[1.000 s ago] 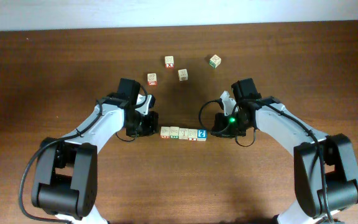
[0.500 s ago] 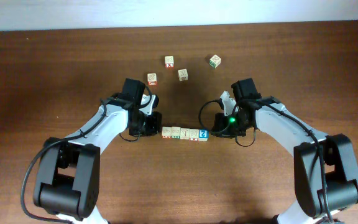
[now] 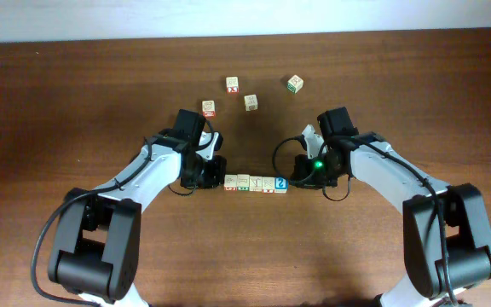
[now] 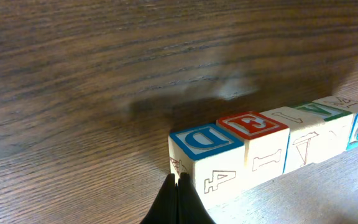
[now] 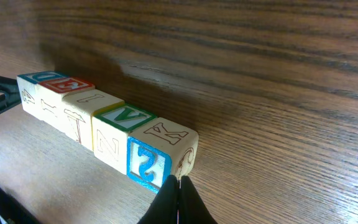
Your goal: Rotate 5 blocks
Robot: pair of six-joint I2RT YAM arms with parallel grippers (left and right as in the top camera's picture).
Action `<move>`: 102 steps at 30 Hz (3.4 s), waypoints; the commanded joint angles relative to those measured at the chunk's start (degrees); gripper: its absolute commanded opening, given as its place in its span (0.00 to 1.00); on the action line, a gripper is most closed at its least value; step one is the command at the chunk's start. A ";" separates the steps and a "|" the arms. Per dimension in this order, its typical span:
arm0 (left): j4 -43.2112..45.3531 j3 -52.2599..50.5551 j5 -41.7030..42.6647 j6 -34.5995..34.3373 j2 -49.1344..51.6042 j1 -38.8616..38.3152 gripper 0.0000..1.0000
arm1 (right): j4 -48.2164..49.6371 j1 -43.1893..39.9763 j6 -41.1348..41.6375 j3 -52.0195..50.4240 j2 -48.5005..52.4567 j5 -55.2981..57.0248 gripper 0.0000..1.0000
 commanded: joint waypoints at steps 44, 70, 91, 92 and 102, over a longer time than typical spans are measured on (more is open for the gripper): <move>0.35 -0.59 -0.09 0.76 0.63 -0.09 0.00 | 1.68 0.70 2.10 -0.59 3.67 -1.79 0.04; 0.35 -0.61 -0.09 0.76 0.63 -0.09 0.00 | 2.34 1.07 0.07 -0.15 4.33 -4.46 0.04; 0.35 -0.61 1.03 0.76 0.63 -0.09 0.00 | 0.83 1.11 -2.58 0.72 0.00 -10.86 0.04; 0.35 -0.61 1.03 0.76 0.63 -0.09 0.00 | 0.72 1.11 -2.58 0.76 -0.57 -10.86 0.04; 0.31 -0.59 1.05 0.79 0.63 -0.09 0.00 | 1.22 3.23 -2.08 1.88 -1.29 -12.13 0.04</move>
